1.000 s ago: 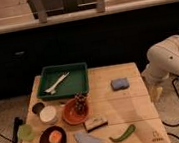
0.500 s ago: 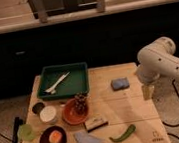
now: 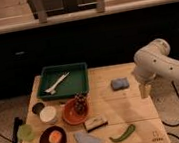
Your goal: Wipe tray with sponge
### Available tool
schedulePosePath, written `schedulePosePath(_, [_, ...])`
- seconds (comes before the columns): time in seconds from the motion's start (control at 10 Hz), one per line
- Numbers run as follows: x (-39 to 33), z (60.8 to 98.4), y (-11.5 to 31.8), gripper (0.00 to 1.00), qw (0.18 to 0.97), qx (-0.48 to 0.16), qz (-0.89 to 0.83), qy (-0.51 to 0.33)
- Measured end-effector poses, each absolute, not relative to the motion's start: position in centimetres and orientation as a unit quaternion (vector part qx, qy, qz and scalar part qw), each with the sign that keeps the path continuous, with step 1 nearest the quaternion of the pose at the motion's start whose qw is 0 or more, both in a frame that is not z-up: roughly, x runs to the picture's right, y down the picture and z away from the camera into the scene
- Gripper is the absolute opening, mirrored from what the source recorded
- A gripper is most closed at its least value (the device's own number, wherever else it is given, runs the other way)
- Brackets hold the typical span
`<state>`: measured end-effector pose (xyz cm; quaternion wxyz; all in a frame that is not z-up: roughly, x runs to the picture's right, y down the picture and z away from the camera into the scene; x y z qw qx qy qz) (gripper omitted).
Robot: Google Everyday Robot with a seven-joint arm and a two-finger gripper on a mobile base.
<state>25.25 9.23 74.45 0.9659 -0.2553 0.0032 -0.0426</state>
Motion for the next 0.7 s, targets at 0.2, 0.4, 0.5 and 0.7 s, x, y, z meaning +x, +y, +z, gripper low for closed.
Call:
schedulePosePath(0.2, [25.3, 75.4, 9.2, 0.80, 0.967, -0.250, -0.045, 0.000])
schedulePosePath(0.4, [25.1, 76.5, 8.9, 0.80, 0.968, -0.247, -0.043, -0.006])
schedulePosePath(0.5, [25.0, 77.3, 8.8, 0.80, 0.969, -0.246, -0.039, -0.010])
schedulePosePath(0.7, [24.8, 78.3, 8.5, 0.80, 0.969, -0.243, -0.035, -0.016])
